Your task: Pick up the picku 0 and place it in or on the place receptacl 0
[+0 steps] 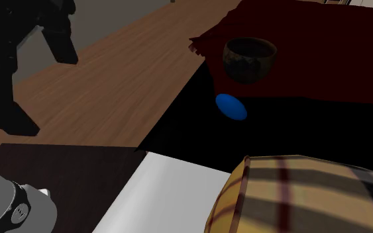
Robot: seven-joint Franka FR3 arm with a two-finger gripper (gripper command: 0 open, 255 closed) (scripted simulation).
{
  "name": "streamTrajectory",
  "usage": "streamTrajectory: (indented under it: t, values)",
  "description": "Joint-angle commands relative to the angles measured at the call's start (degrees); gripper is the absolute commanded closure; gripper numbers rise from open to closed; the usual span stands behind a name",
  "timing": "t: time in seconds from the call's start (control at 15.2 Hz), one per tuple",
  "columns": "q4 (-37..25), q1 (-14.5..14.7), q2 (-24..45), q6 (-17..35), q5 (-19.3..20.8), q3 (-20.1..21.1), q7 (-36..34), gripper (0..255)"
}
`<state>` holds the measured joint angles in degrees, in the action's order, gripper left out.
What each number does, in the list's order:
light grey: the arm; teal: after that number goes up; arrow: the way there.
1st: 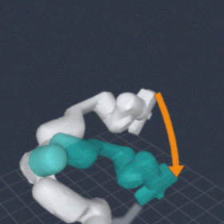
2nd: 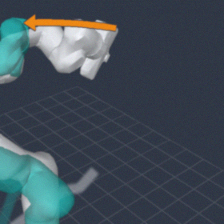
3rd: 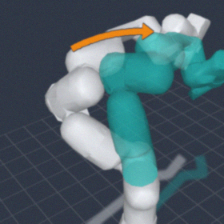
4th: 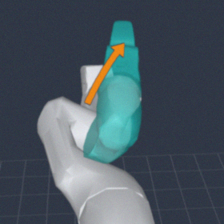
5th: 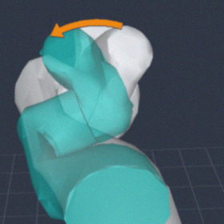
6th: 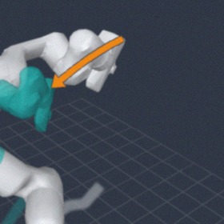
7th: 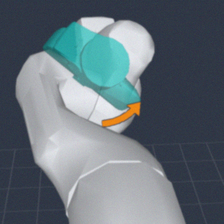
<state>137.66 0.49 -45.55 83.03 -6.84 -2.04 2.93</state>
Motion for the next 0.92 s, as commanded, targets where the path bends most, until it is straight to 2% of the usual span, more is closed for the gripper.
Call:
streamTrajectory:
  t: [0.0, 0.46, 0.86]
  values:
    - [0.0, 0.0, 0.0, 0.0, 0.0, 0.0, 0.0, 0]
    - [3.2, 0.5, 7.7, 11.9, -8.4, 5.5, -10.4, 0]
    - [2.7, 1.2, 17.3, 22.7, -14.7, 9.8, -18.0, 0]
